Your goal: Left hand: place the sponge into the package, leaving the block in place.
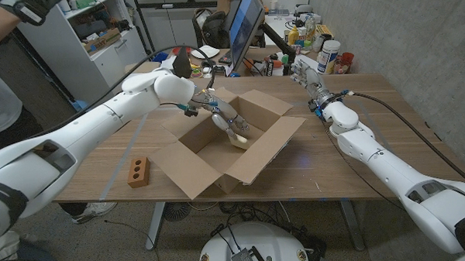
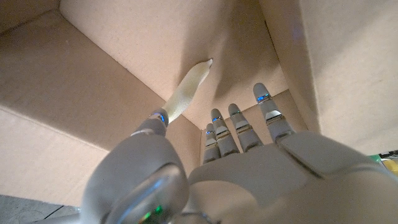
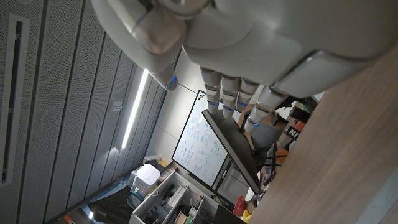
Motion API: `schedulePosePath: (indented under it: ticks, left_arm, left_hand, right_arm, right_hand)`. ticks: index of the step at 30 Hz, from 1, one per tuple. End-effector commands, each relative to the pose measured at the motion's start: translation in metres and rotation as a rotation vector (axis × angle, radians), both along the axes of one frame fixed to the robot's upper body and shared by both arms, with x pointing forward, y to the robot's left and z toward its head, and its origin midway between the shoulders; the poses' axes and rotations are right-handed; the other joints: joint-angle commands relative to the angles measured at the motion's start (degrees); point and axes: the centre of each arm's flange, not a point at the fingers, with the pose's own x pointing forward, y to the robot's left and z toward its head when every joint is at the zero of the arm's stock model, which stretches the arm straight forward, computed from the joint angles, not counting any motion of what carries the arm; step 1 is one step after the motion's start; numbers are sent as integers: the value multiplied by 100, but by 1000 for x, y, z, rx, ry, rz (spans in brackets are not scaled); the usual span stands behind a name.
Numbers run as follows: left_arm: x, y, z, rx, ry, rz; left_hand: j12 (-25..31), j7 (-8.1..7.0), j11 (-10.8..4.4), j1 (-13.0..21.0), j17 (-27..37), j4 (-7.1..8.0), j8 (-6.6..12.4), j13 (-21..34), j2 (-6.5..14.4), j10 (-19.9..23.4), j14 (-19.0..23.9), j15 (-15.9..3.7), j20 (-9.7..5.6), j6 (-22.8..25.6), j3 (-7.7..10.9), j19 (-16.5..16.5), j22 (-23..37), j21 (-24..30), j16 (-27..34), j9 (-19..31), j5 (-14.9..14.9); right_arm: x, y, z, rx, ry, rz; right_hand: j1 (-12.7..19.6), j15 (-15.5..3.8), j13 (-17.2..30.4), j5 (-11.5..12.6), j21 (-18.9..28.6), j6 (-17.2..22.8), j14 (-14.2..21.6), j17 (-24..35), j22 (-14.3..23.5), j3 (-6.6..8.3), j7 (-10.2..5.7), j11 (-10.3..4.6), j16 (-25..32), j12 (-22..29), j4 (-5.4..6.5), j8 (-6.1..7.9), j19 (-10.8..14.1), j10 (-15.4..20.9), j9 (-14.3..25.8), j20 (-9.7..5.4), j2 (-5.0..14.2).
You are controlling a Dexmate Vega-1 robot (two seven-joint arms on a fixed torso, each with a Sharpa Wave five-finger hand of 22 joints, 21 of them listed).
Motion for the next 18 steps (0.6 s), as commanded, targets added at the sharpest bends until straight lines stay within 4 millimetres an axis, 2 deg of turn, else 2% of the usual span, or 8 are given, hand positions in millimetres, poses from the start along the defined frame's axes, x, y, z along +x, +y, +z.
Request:
schedulePosePath:
  ticks: [1,18]
  left_arm:
    - [-7,7,16,-48,-42,-8]
    - [-14,11,29,-103,-107,-38]
  left_hand:
    - [44,4,29,-88,17,7,66,18,-54,-17,-21,3,25,78,-68,-40,15,-34,29,15,9]
    - [35,5,51,-143,9,1,59,17,-91,-136,-167,13,14,75,-130,-117,17,-126,20,12,22]
  right_arm:
    - [1,5,4,-18,-2,0]
    - [1,5,4,-8,-5,2]
  right_hand:
    - [-27,45,31,21,-21,56,35,-2,21,-2,22,-2,5,-24,-4,9,29,26,27,40,-32]
    - [-30,49,31,22,-21,56,33,-2,21,-6,14,0,4,-26,-6,7,28,23,27,36,-31]
